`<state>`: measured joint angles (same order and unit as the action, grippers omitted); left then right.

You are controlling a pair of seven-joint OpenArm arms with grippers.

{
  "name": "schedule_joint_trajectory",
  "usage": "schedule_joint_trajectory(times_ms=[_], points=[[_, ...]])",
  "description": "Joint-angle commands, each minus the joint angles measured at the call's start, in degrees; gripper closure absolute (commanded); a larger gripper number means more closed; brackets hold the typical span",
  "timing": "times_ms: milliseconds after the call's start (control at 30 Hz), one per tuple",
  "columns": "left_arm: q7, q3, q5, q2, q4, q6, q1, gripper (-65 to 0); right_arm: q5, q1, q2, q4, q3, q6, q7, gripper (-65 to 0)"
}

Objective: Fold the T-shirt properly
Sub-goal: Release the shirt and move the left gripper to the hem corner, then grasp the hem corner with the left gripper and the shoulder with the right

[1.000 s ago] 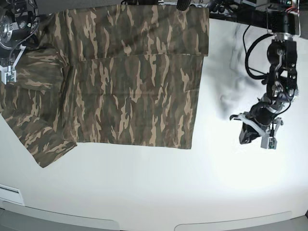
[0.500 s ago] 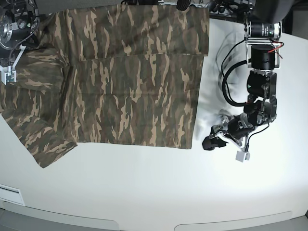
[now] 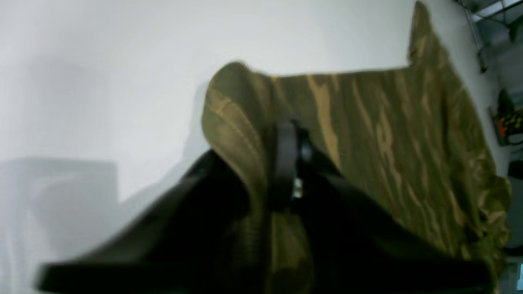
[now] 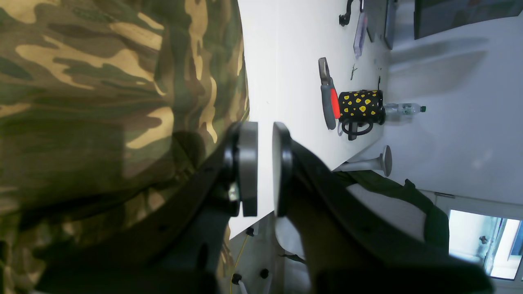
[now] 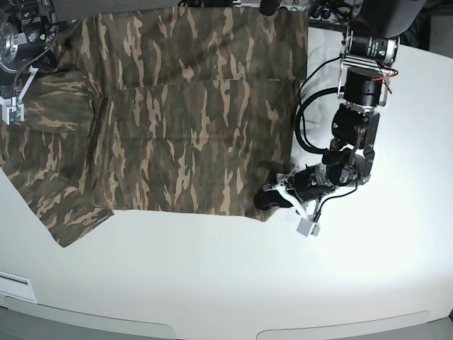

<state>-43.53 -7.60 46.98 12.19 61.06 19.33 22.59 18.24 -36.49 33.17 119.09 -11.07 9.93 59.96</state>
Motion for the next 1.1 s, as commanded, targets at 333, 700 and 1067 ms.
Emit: schedule_joint_trajectory(times_ms=[333,700,1067], points=[[-1.4,-0.1,-12.0,1.6,0.3,-3.0,6.5,0.0,0.6,0.0,1.0,0.9,-0.6,0.6,-2.4,-9.4],[-2.8,-0.3,-8.8,9.1,0.3,-0.8,8.2,0.0,-11.5,7.3,1.0,0.9,-0.6,-8.1,-7.9,-9.5],[-2.9,-0.3,-3.9,10.3,0.3,4.6,7.8,0.0,-33.0,31.6,0.8,-10.8,-0.6,-17.7,-19.1,-37.7]])
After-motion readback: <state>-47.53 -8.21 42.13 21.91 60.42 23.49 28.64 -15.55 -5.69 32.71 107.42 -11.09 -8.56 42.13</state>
